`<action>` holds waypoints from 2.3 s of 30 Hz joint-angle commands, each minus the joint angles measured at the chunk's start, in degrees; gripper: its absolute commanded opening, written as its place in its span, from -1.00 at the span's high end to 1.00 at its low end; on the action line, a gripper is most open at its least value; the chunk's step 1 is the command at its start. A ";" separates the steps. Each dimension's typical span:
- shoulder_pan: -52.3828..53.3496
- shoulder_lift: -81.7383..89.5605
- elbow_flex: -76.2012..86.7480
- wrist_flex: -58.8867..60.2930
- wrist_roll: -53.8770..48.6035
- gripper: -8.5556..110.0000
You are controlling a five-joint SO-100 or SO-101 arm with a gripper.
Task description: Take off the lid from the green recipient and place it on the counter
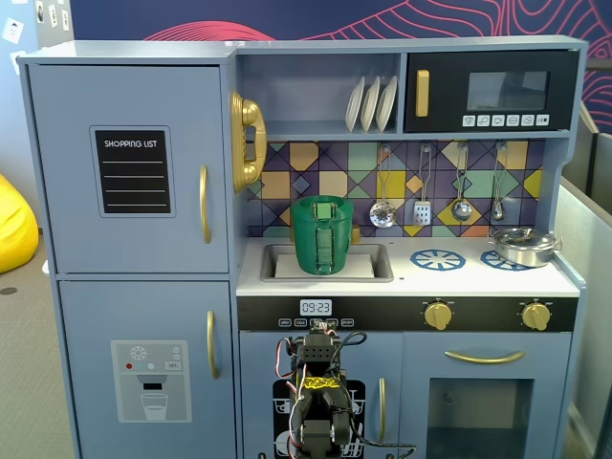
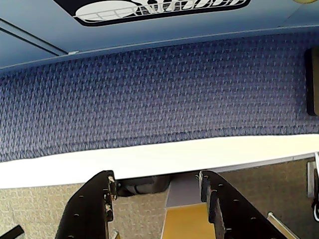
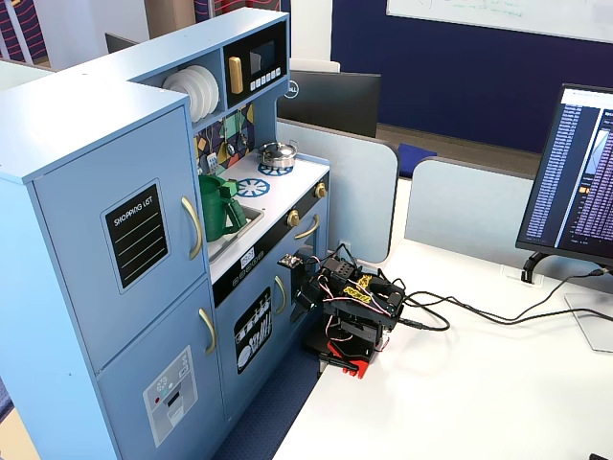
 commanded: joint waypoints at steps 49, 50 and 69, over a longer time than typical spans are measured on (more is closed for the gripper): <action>4.48 -41.84 -65.74 -54.76 -10.46 0.27; 4.57 -42.80 -66.62 -54.84 -10.46 0.27; 5.89 -56.34 -78.66 -56.60 -11.16 0.30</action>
